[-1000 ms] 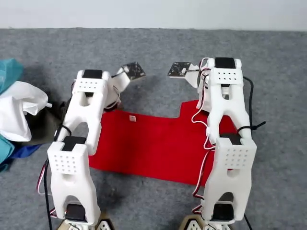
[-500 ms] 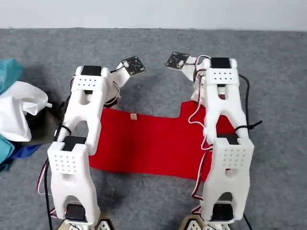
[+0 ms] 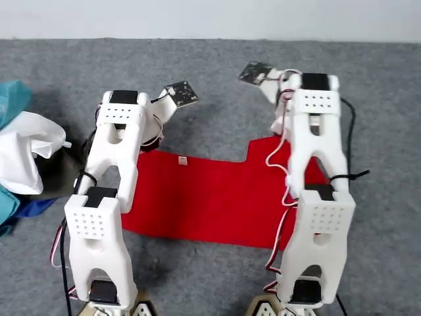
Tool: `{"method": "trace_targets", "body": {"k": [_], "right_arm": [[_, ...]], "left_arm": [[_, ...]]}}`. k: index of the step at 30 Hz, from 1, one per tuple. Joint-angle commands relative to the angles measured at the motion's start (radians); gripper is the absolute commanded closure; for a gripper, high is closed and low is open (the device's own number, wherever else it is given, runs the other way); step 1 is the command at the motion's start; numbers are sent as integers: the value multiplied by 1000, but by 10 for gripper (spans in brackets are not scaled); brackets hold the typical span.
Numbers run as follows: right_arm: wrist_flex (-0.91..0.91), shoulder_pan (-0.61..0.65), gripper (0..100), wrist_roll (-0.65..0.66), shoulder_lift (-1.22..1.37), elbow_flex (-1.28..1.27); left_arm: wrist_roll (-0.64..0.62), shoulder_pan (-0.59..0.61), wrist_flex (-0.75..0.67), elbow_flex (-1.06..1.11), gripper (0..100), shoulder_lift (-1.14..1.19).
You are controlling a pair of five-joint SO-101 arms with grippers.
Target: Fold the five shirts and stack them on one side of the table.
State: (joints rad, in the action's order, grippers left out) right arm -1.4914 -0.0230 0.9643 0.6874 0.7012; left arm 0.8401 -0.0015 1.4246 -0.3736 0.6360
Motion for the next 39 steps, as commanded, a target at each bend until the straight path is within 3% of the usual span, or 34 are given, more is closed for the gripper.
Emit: {"method": "trace_targets", "body": {"k": [1,15,25,32,39], "right_arm": [[56,-56,678,-11,33,48],[142,-39,685,-6,177,51],[162,-36,991,72,249,51],[134,-53,989,74,229,51],[-85,-44,989,78,114,49]], "left_arm": [[5,5,40,-35,987,-17],[5,3,123,-39,987,-18],[-175,3,193,-39,987,-18],[-279,5,255,-39,987,-18],[-351,5,267,-39,987,-18]]}}
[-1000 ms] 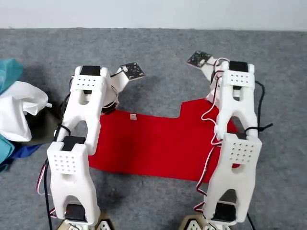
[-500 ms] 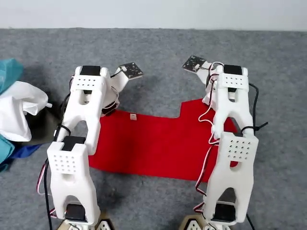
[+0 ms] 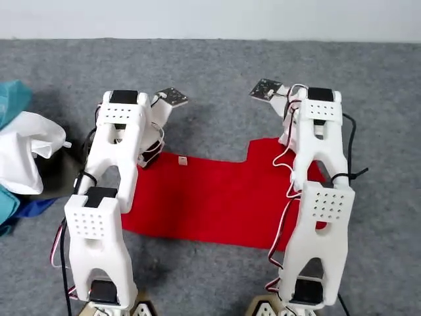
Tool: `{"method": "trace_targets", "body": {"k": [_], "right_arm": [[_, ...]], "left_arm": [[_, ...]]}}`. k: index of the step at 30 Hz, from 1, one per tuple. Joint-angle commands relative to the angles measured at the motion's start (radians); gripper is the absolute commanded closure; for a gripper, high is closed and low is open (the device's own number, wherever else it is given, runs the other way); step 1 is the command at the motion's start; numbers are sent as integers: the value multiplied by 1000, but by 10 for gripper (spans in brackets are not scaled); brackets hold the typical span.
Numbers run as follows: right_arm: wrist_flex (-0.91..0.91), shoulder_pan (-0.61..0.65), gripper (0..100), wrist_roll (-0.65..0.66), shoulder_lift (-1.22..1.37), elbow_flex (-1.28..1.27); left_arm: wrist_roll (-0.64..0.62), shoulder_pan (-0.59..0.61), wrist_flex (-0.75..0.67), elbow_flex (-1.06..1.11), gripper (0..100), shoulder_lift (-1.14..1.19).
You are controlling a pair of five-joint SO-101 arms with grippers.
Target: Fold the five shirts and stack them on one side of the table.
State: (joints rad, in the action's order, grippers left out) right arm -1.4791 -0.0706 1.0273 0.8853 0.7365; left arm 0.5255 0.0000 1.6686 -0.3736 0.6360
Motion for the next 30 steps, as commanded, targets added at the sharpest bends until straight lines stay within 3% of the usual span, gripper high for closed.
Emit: {"method": "trace_targets", "body": {"k": [1,11,20,25,27,30], "right_arm": [[-127,5,989,15,-99,14],[-318,28,988,133,-280,-38],[-314,18,988,353,-527,-634],[-231,10,980,350,-615,-859],[-231,15,928,275,-638,-896],[-225,13,775,210,-665,-905]], "left_arm": [[-35,3,32,-39,987,-18],[-37,3,44,-39,987,-17],[-37,78,83,-39,987,-18],[-37,146,83,-39,987,-37],[-37,160,83,-39,987,-58],[-37,161,83,-35,987,-100]]}}
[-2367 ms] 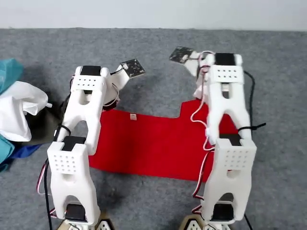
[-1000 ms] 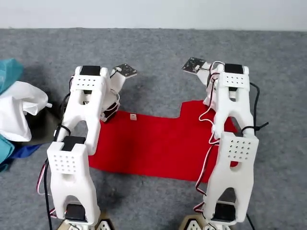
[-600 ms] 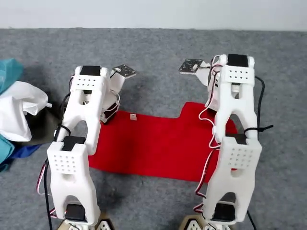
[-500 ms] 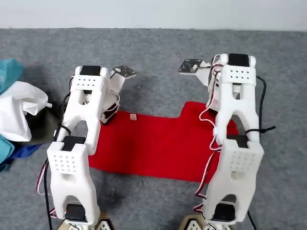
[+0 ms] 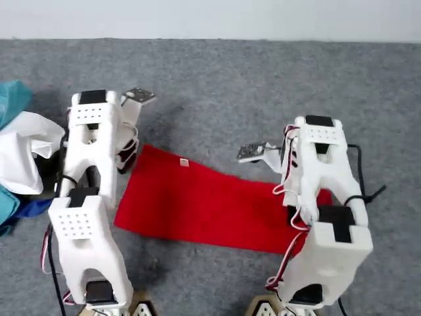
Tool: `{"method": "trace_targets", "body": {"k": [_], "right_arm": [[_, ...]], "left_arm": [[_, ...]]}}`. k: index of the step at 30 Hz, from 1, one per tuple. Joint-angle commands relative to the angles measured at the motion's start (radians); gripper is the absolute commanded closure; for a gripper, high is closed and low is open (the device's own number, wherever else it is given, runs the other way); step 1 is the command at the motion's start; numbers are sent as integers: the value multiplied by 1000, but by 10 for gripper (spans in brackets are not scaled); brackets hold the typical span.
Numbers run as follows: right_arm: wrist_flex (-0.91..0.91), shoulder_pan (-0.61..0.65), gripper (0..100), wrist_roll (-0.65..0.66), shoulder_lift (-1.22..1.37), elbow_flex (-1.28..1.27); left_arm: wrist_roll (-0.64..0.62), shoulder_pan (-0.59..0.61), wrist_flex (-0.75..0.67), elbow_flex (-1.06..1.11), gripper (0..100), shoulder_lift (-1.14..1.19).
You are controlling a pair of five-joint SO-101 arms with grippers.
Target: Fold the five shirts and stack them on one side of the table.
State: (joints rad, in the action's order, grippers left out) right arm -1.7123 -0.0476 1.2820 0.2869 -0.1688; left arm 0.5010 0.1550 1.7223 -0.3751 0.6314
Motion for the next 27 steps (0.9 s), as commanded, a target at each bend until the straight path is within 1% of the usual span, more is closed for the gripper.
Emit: {"method": "trace_targets", "body": {"k": [1,3,4,6,11,16,19,24,25,27], "right_arm": [[5,-8,728,-38,-76,12],[1,-7,675,-41,-96,49],[1,-7,675,-49,-111,72],[-2,-7,696,-80,-153,126],[-53,-8,746,-155,-289,269],[-81,-7,753,-235,-430,264],[-79,-15,760,-235,-489,172],[-10,-16,793,-233,-552,-77],[15,-16,804,-232,-572,-120],[53,-16,827,-232,-618,-193]], "left_arm": [[-12,3,31,-31,987,-106],[-12,2,31,-31,987,-115],[-12,2,34,-30,987,-118],[-12,2,34,5,987,-123],[-12,2,34,208,987,-126],[-26,8,34,314,985,-126],[-152,9,34,317,979,-118],[-367,9,31,259,863,-101],[-393,9,32,232,845,-101],[-405,9,32,193,816,-104]]}}
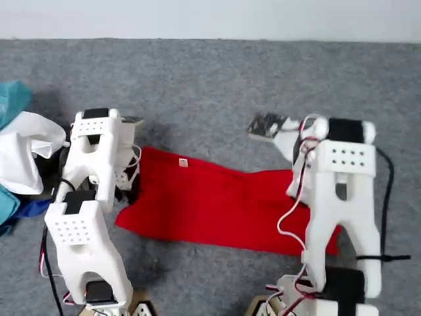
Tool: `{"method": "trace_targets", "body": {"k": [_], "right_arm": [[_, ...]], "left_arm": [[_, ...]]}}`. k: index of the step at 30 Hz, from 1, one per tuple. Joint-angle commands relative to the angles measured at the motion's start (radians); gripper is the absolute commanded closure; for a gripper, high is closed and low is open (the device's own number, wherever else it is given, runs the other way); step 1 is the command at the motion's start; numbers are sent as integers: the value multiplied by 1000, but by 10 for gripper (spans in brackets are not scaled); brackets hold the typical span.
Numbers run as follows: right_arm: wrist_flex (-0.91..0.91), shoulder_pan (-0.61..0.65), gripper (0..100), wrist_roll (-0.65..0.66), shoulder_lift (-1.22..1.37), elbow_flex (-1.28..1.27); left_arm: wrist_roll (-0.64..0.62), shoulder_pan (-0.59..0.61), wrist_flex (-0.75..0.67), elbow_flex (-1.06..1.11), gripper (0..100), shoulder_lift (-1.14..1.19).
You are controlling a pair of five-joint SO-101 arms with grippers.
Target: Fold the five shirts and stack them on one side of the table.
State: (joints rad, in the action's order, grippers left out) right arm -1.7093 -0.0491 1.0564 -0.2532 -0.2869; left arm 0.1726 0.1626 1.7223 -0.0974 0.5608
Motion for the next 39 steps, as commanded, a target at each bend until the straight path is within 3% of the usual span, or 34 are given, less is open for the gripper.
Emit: {"method": "trace_targets", "body": {"k": [1,5,9,18,25,34,39], "right_arm": [[68,-15,838,-6,-101,-109],[113,-15,872,-6,-186,-199],[105,-16,876,-6,-246,-245],[113,-84,876,2,-288,-275],[130,-288,876,123,-288,-275],[130,-585,876,313,-278,-276],[157,-691,876,341,-278,-276]], "left_arm": [[-77,0,32,-93,800,-28],[-74,-2,32,-90,736,14],[-54,0,21,-114,739,107],[126,-21,35,-323,993,296],[146,-72,35,-334,987,301],[144,-219,37,-306,988,2],[141,-433,37,-134,988,-249]]}}
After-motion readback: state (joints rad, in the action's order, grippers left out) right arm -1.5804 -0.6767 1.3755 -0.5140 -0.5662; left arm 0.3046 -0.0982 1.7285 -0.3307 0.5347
